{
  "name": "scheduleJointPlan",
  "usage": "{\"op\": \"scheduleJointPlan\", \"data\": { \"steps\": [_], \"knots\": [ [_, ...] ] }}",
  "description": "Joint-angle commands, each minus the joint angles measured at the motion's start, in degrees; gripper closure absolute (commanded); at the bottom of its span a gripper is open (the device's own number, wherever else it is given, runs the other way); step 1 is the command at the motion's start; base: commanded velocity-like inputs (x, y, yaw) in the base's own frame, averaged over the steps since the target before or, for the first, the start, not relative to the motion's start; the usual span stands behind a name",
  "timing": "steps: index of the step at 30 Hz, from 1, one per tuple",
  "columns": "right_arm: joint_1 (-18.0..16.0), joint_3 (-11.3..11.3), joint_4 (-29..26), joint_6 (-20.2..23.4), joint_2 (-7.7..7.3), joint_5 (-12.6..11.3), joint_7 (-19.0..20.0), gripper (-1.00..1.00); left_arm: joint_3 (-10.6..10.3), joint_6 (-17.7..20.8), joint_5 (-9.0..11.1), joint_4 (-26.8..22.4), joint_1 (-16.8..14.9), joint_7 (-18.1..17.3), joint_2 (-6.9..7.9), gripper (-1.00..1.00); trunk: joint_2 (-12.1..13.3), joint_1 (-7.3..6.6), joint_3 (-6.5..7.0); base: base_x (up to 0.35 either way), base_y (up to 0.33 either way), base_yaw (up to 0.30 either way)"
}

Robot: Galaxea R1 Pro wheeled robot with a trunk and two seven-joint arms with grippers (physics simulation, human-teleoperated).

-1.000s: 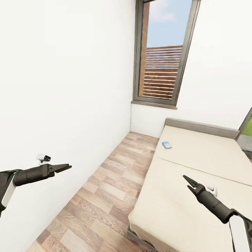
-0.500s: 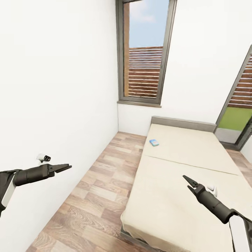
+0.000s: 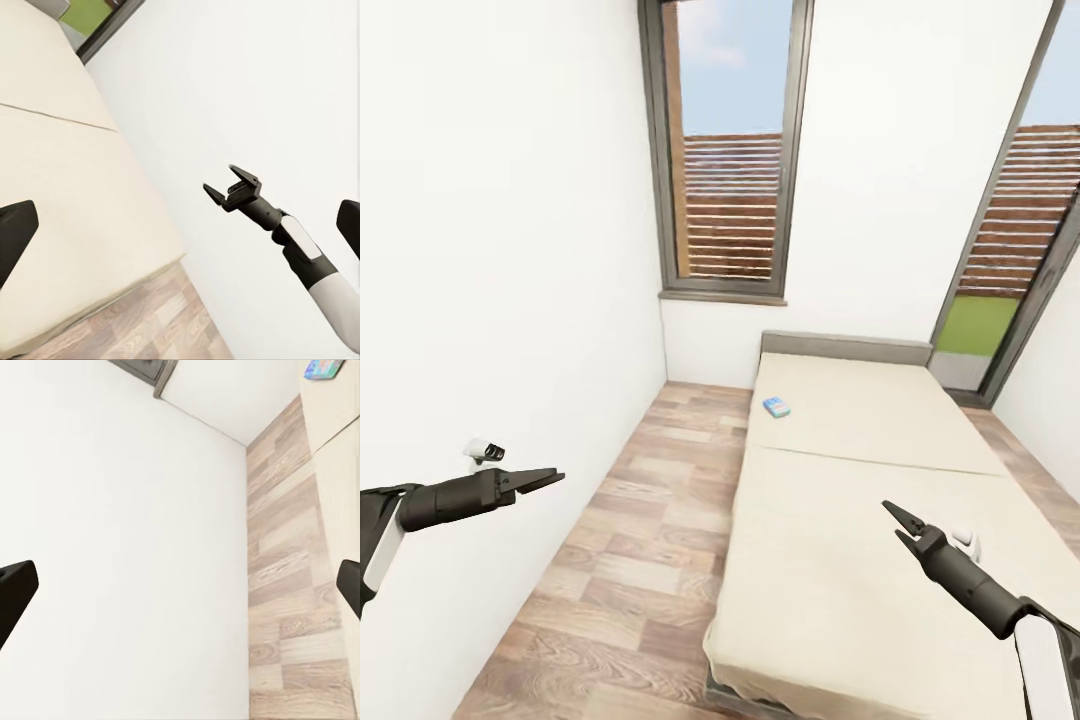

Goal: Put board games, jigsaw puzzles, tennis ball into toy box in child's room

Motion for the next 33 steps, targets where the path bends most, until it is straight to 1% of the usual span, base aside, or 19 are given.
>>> {"op": "scheduleJointPlan", "data": {
  "steps": [1, 11, 19, 24, 33],
  "knots": [
    [-0.1, -0.1, 0.0, 0.4, 0.02, 0.0, 0.2, -1.0, 0.0, 0.6, 0.0, 0.0, 0.0, -0.2, 0.03, -1.0, -0.1, 0.06, -0.13, 0.194, 0.245, -0.278],
    [-0.1, -0.2, 0.0, 0.3, 0.17, -0.1, 0.3, -1.0, -0.1, 0.6, 0.0, 0.0, 0.0, -0.2, 0.02, -1.0, -0.1, 0.06, -0.2, 0.176, 0.243, -0.266],
    [-0.1, -0.3, -0.1, 0.3, 0.58, 0.0, 0.6, -1.0, 0.0, 0.6, 0.0, 0.0, 0.0, -0.2, 0.03, -1.0, -0.1, 0.06, -0.24, 0.032, 0.249, -0.049],
    [-0.1, -0.3, -0.1, 0.3, 0.57, 0.0, 0.6, -1.0, -0.1, 0.6, 0.0, 0.0, 0.0, -0.2, 0.04, -1.0, -0.1, 0.06, -0.36, 0.002, 0.052, -0.088],
    [-0.1, -0.1, 0.0, 0.4, 0.3, -0.1, 0.4, -1.0, -0.1, 0.6, 0.0, 0.0, 0.0, -0.2, 0.04, -1.0, -0.1, 0.06, -0.83, 0.0, 0.013, -0.203]
  ]
}}
